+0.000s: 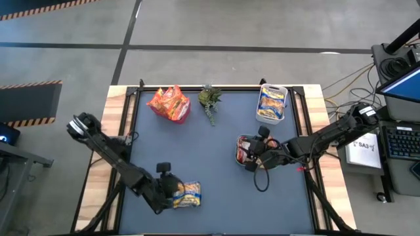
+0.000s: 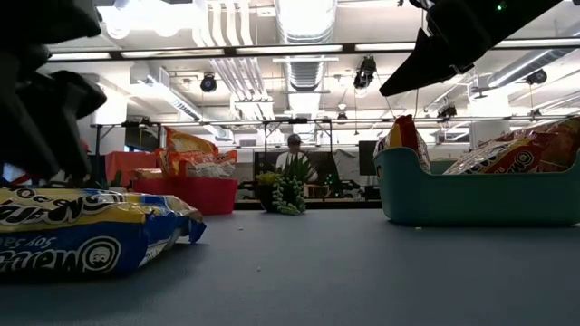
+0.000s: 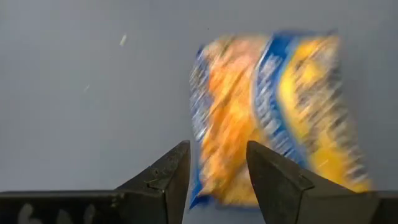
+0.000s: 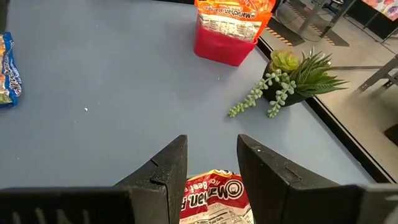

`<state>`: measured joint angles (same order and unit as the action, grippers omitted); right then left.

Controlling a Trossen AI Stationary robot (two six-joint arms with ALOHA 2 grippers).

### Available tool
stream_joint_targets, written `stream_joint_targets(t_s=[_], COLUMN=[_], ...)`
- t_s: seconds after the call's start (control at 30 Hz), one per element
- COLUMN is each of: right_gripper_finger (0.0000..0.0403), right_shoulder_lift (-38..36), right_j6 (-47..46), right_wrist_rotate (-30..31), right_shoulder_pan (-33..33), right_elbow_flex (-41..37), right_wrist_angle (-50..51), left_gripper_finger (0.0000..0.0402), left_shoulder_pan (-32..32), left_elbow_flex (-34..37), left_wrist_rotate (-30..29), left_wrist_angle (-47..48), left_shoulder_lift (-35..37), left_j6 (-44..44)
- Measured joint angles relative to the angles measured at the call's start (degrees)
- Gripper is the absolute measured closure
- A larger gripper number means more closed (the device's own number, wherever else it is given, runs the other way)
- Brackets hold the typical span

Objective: Sort Maruchan noodles
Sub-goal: Put the blue noodle pack into the white bin

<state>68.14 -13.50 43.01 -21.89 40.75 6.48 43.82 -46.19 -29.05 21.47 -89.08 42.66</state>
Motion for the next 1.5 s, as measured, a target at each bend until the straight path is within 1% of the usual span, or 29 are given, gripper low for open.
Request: stream_joint_targets(t_s=[0.07,0.2,0.27,0.37,0.43,0.53,0.7,0.8,0.9,0.97,1.03,1.07,1.2,1.27,1.4,1.5], right_gripper_finger=[0.0275,0.0275,0.0275,0.0275,0.0275,0.0275,0.0275,0.0275,0.0275,0.0275,0.0275,0.0275,0.0275,0.0275,0.0275,0.0275], right_shoulder_lift=[0.0,0.0,0.0,0.0,0.0,0.0,0.0,0.0,0.0,0.0,0.0,0.0,0.0,0.0,0.0,0.0], right_j6=[0.0,0.0,0.1,0.0,-0.5,-1.1,-3.0,-3.1,-3.1,-3.2,-3.5,-3.5,-3.4,-3.2,-3.1,-3.0], right_wrist_rotate=[0.0,0.0,0.0,0.0,0.0,0.0,0.0,0.0,0.0,0.0,0.0,0.0,0.1,0.1,0.1,0.1], right_shoulder_pan=[0.0,0.0,0.0,0.0,0.0,0.0,0.0,0.0,0.0,0.0,0.0,0.0,0.1,0.2,0.2,0.2], right_elbow_flex=[0.0,0.0,0.0,0.0,0.0,-0.3,-0.4,-0.4,-0.4,-0.4,-0.4,-0.4,-0.4,-0.4,-0.4,-0.4], right_wrist_angle=[0.0,-0.7,-1.8,-2.7,-2.6,-2.5,-2.6,-2.6,-2.6,-2.6,-2.6,-2.7,-3.0,-3.0,-3.8,-4.1], left_gripper_finger=[0.0260,0.0260,0.0260,0.0264,0.0269,0.0276,0.0291,0.0308,0.0334,0.0360,0.0388,0.0394,0.0398,0.0400,0.0401,0.0401], left_shoulder_pan=[0.0,0.0,0.0,0.1,0.1,0.1,0.1,0.2,0.3,0.3,0.2,0.1,-0.6,-1.4,-3.9,-5.8], left_elbow_flex=[4.1,11.2,14.1,18.8,21.3,23.5,23.3,22.2,20.9,20.2,19.6,19.5,19.6,19.7,19.7,19.7], left_wrist_rotate=[0.0,0.2,1.3,3.0,3.2,3.2,3.8,3.9,3.4,3.2,2.0,1.0,-5.8,-8.2,-10.7,-10.8], left_wrist_angle=[-7.3,-13.0,-17.1,-24.6,-29.8,-35.9,-37.3,-37.9,-38.0,-38.0,-37.8,-37.7,-36.4,-36.5,-36.9,-38.6], left_shoulder_lift=[3.0,7.6,8.9,9.6,9.4,8.4,6.3,4.3,2.6,1.6,0.9,0.7,0.5,0.7,0.8,0.8], left_j6=[-0.2,1.7,2.3,2.4,2.6,2.6,1.9,1.6,0.9,0.6,0.3,0.3,-0.6,-1.3,-2.3,-5.0])
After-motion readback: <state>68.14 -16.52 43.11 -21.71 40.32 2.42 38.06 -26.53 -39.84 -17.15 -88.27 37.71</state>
